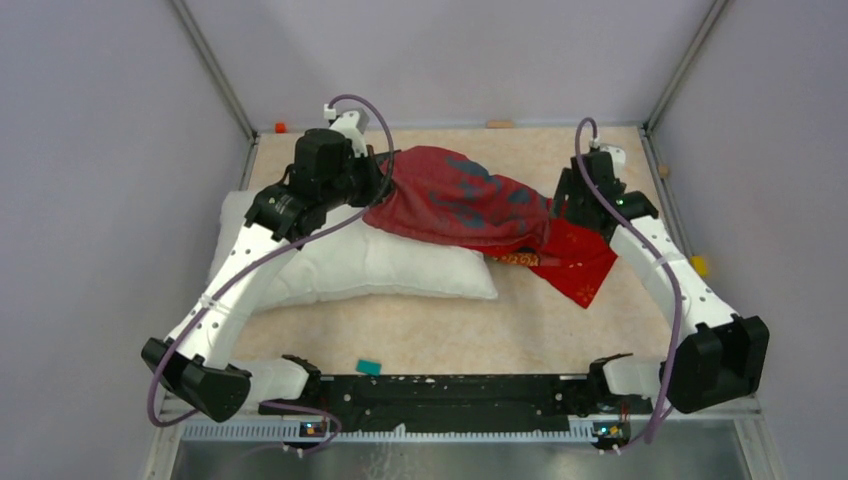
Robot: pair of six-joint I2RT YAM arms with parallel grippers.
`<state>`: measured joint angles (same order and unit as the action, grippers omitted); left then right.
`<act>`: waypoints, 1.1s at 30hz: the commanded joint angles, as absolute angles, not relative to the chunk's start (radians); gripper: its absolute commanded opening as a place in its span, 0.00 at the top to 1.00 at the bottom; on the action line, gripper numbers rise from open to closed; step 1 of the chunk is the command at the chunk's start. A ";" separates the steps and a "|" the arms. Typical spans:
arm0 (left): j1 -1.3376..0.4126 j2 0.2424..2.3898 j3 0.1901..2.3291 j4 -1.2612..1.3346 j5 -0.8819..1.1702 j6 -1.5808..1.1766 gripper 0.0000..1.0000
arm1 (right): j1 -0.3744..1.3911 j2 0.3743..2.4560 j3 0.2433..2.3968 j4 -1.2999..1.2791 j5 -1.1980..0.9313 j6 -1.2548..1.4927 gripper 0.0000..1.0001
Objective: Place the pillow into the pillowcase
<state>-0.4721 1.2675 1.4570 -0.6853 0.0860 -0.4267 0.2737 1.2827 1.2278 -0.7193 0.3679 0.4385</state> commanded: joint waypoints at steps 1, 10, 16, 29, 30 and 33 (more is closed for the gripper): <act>-0.471 1.263 1.493 -0.605 0.091 -0.441 1.00 | 0.263 1.254 1.071 -0.599 0.379 0.497 0.27; -0.472 1.278 1.483 -0.587 0.077 -0.431 1.00 | 0.262 1.542 1.091 -0.500 0.391 0.497 0.27; -0.472 1.299 1.513 -0.595 0.045 -0.394 1.00 | 0.190 1.577 1.023 -0.433 0.378 0.517 0.41; -0.474 1.302 1.750 -0.531 0.223 -0.343 1.00 | 0.074 1.365 1.625 -0.756 0.457 0.458 1.00; -0.473 1.293 1.764 -0.512 0.252 -0.355 1.00 | 0.066 1.355 1.704 -0.767 0.459 0.452 1.00; -0.474 1.272 1.819 -0.486 0.301 -0.405 1.00 | 0.053 1.345 1.890 -0.811 0.478 0.434 1.00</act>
<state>-0.4725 1.3338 1.7191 -0.6106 0.1925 -0.3641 0.0711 1.4227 1.6623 -0.7334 0.4107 0.4698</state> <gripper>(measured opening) 0.017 0.033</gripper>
